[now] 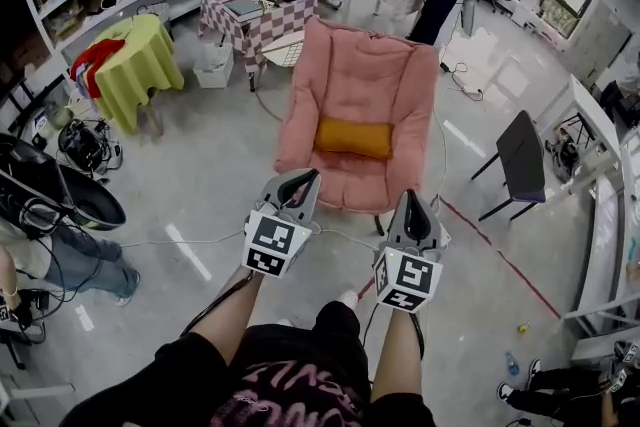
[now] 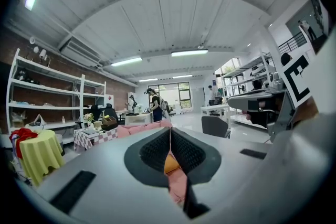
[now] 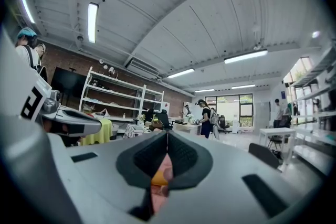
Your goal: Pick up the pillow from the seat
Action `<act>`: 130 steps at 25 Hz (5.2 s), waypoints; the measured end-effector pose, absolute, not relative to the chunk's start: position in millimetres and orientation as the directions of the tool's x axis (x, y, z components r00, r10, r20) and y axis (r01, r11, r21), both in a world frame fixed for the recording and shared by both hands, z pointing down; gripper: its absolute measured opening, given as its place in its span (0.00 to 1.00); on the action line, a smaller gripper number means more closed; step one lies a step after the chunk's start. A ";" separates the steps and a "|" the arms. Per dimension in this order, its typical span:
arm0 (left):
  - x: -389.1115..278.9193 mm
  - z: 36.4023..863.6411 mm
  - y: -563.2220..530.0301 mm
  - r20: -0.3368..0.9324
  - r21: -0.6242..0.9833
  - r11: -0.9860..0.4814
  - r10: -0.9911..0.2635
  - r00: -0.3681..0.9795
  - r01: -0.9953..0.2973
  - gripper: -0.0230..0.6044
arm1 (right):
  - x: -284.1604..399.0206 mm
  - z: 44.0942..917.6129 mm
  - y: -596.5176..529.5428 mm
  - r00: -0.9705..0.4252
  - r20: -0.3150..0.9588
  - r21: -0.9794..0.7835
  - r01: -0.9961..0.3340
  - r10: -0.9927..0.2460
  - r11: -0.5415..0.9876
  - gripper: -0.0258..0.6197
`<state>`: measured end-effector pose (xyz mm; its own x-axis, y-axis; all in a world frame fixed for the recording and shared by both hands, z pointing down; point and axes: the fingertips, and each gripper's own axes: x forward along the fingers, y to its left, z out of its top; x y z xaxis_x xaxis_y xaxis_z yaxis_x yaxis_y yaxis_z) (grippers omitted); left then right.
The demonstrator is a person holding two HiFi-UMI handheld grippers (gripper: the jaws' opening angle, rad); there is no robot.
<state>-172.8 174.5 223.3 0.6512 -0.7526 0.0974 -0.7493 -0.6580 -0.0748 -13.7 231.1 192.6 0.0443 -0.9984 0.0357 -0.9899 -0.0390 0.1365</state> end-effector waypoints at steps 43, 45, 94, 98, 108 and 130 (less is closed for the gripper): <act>-85.8 246.0 61.1 0.125 -0.088 -0.607 -0.793 0.596 -0.790 0.06 | 80.0 217.7 110.6 0.020 0.019 0.107 -0.994 -1.000 -0.018 0.07; -83.7 247.6 55.5 0.124 -0.104 -0.602 -0.798 0.590 -0.792 0.06 | 81.9 219.3 106.3 0.017 0.018 0.102 -0.995 -1.000 -0.015 0.07; 50.2 276.8 -138.2 0.233 -0.105 -0.514 -0.845 0.482 -0.851 0.06 | 212.0 262.0 -102.5 -0.104 0.114 0.114 -0.987 -0.988 0.117 0.07; 52.2 274.0 -146.3 0.223 -0.110 -0.509 -0.849 0.478 -0.854 0.06 | 212.0 265.7 -110.3 -0.116 0.122 0.115 -0.985 -0.986 0.130 0.07; 49.0 250.9 -164.0 0.175 -0.091 -0.477 -0.872 0.458 -0.874 0.06 | 226.0 256.5 -126.9 -0.089 0.119 0.078 -0.992 -0.989 0.099 0.07; -2.3 278.4 -202.8 0.222 -0.062 -0.505 -0.848 0.481 -0.861 0.06 | 186.8 281.1 -163.3 -0.038 0.194 0.054 -0.997 -0.980 0.049 0.07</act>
<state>-2.3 -202.8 278.4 0.4814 -0.8478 0.2224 -0.8608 -0.5051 -0.0621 186.8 -163.3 281.1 -0.0380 -0.9802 0.1942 -0.9973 0.0494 0.0540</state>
